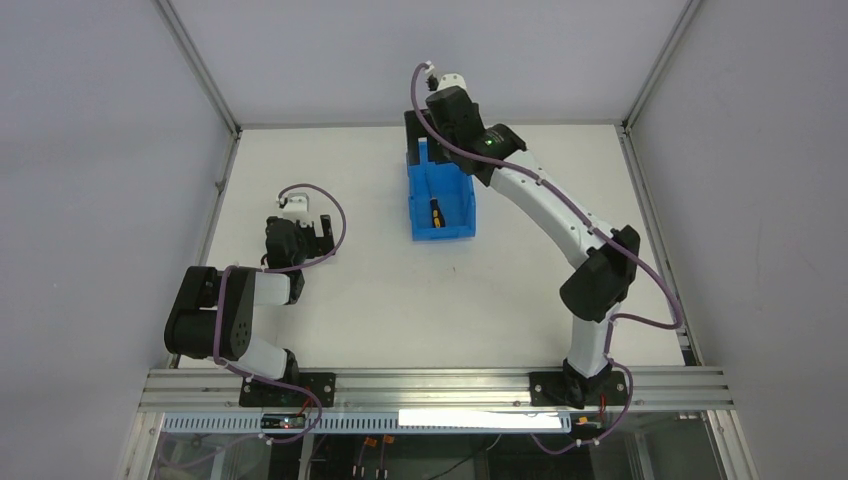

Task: Put the screwdriver in the bin
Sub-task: Reset both arms

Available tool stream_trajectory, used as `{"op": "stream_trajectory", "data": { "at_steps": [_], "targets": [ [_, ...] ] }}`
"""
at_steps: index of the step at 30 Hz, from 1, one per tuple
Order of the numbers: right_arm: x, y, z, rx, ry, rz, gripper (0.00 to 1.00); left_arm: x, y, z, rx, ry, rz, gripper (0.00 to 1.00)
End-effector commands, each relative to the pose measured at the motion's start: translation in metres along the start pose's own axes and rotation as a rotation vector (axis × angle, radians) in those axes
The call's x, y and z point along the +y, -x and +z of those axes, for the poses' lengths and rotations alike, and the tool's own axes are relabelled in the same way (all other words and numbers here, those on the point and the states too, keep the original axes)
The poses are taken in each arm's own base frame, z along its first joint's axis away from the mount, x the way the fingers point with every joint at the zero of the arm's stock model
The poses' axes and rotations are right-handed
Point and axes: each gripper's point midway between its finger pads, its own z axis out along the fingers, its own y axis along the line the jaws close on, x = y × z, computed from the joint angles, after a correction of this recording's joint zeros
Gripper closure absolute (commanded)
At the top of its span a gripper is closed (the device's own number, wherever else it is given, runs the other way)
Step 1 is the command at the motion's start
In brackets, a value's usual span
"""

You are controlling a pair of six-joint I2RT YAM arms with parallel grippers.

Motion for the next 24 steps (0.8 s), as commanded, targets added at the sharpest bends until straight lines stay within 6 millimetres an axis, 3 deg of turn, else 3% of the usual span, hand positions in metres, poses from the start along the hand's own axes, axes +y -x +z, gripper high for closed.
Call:
{"op": "stream_trajectory", "data": {
  "at_steps": [1,5,13,19,24],
  "targets": [
    [-0.004,0.058,-0.062,-0.137,0.034,0.0,0.01,0.002,0.018,0.004,-0.054,-0.002,-0.012,0.0],
    [-0.006,0.08,-0.084,-0.186,0.045,-0.013,0.01,0.002,0.018,0.004,-0.054,-0.003,-0.011,0.0],
    [-0.032,0.087,-0.101,-0.216,-0.033,-0.09,0.01,0.002,0.018,0.004,-0.053,-0.003,-0.012,0.0],
    [-0.077,0.087,-0.107,-0.187,-0.068,-0.049,0.01,0.002,0.018,0.004,-0.054,-0.002,-0.012,0.0],
    [-0.131,0.084,-0.109,-0.158,-0.126,-0.01,0.01,0.002,0.019,0.004,-0.055,-0.003,-0.011,0.0]
  ]
}}
